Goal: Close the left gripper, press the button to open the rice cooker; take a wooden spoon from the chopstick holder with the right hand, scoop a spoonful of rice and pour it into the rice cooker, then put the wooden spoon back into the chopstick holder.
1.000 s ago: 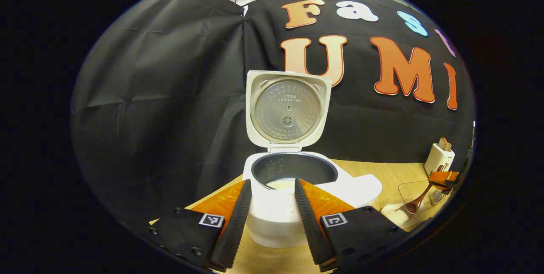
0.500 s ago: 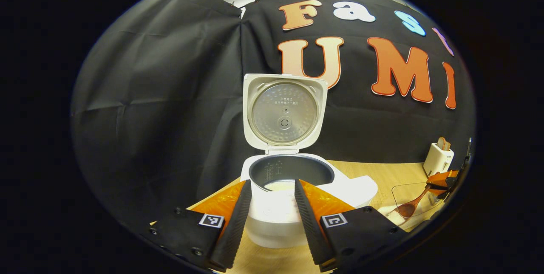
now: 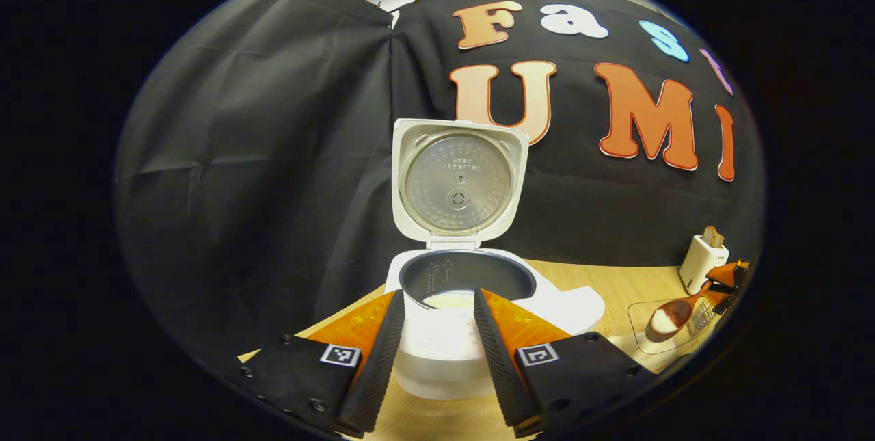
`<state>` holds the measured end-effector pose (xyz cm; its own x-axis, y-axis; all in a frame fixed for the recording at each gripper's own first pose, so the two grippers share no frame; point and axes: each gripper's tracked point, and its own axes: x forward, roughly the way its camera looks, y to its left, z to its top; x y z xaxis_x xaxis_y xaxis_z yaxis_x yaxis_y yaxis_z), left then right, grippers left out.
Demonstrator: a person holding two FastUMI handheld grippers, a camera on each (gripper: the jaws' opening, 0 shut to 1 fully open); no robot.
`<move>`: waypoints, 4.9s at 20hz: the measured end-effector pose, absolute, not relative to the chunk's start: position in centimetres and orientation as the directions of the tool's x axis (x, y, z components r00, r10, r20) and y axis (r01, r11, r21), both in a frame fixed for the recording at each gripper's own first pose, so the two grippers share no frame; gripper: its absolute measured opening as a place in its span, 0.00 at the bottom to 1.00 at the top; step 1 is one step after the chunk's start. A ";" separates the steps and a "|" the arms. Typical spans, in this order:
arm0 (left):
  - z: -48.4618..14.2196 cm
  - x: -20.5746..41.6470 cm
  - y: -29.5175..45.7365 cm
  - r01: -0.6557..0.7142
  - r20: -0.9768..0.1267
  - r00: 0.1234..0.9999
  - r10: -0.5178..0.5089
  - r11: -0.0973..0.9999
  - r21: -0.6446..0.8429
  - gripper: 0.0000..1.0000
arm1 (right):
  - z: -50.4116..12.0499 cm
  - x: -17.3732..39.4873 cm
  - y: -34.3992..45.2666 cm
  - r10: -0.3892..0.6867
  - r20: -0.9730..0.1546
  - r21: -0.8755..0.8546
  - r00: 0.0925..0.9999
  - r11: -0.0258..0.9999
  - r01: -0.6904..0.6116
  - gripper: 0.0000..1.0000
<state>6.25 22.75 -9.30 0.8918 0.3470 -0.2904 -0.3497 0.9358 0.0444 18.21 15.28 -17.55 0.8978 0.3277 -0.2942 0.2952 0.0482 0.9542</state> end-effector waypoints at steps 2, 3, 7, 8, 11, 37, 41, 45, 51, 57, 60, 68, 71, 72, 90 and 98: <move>-9.3 6.3 22.9 -0.350 -0.293 0.891 0.346 0.936 0.040 0.67 | -16.4 18.5 15.1 0.327 -0.262 0.958 0.908 -0.029 0.286 0.11; -9.3 6.3 23.0 -0.353 -0.292 0.890 0.349 0.935 0.041 0.67 | -16.2 18.6 15.1 0.327 -0.256 0.956 0.910 -0.054 0.288 0.11; -8.9 6.3 23.1 -0.357 -0.286 0.892 0.351 0.934 0.034 0.69 | -14.9 19.4 16.3 0.347 -0.216 0.942 0.913 -0.173 0.288 0.11; -8.9 6.3 23.2 -0.358 -0.288 0.891 0.351 0.933 0.031 0.67 | -14.6 19.5 16.8 0.359 -0.205 0.935 0.910 -0.204 0.291 0.11; -8.9 6.3 23.6 -0.362 -0.287 0.890 0.354 0.932 0.025 0.69 | -13.7 20.1 18.7 0.393 -0.178 0.917 0.902 -0.265 0.297 0.11; -8.2 7.1 30.3 -0.432 -0.263 0.866 0.426 0.901 0.039 0.67 | -4.4 30.1 41.3 0.566 -0.095 0.995 0.819 0.031 0.094 0.11; -8.8 8.0 30.2 -0.420 -0.266 0.870 0.416 0.906 0.042 0.69 | -3.5 31.3 43.6 0.581 -0.062 0.977 0.812 0.200 -0.069 0.11; -9.8 8.8 30.1 -0.416 -0.288 0.866 0.409 0.909 0.038 0.69 | -2.3 31.3 45.4 0.612 -0.009 0.924 0.791 0.307 -0.227 0.11; -9.3 9.0 29.3 -0.401 -0.282 0.874 0.396 0.915 0.042 0.67 | 0.9 29.5 47.8 0.649 0.079 0.757 0.757 0.455 -0.469 0.11; -7.8 8.5 28.6 -0.393 -0.258 0.882 0.393 0.918 0.057 0.69 | 5.5 28.0 48.0 0.668 0.183 0.555 0.721 0.535 -0.637 0.11; -7.2 8.3 28.4 -0.390 -0.244 0.887 0.393 0.919 0.062 0.67 | 9.1 26.5 46.6 0.681 0.248 0.406 0.689 0.573 -0.712 0.11; -7.4 7.7 28.9 -0.403 -0.248 0.879 0.408 0.912 0.070 0.68 | 12.4 22.1 48.6 0.737 0.353 0.044 0.576 0.602 -0.797 0.11; -7.3 7.7 28.9 -0.405 -0.252 0.878 0.408 0.912 0.066 0.67 | 11.9 20.7 49.3 0.767 0.357 -0.073 0.533 0.592 -0.802 0.11; -7.4 7.5 28.9 -0.406 -0.254 0.877 0.408 0.912 0.064 0.67 | 11.6 20.5 49.7 0.778 0.353 -0.092 0.519 0.581 -0.809 0.11; -6.3 6.5 24.0 -0.367 -0.254 0.898 0.360 0.930 0.021 0.67 | 14.5 16.7 34.5 0.650 0.361 0.067 0.669 0.697 -0.714 0.11; -5.7 7.1 18.6 -0.304 -0.238 0.924 0.299 0.952 0.014 0.67 | 15.5 15.9 19.8 0.422 0.373 0.177 0.826 0.842 -0.510 0.11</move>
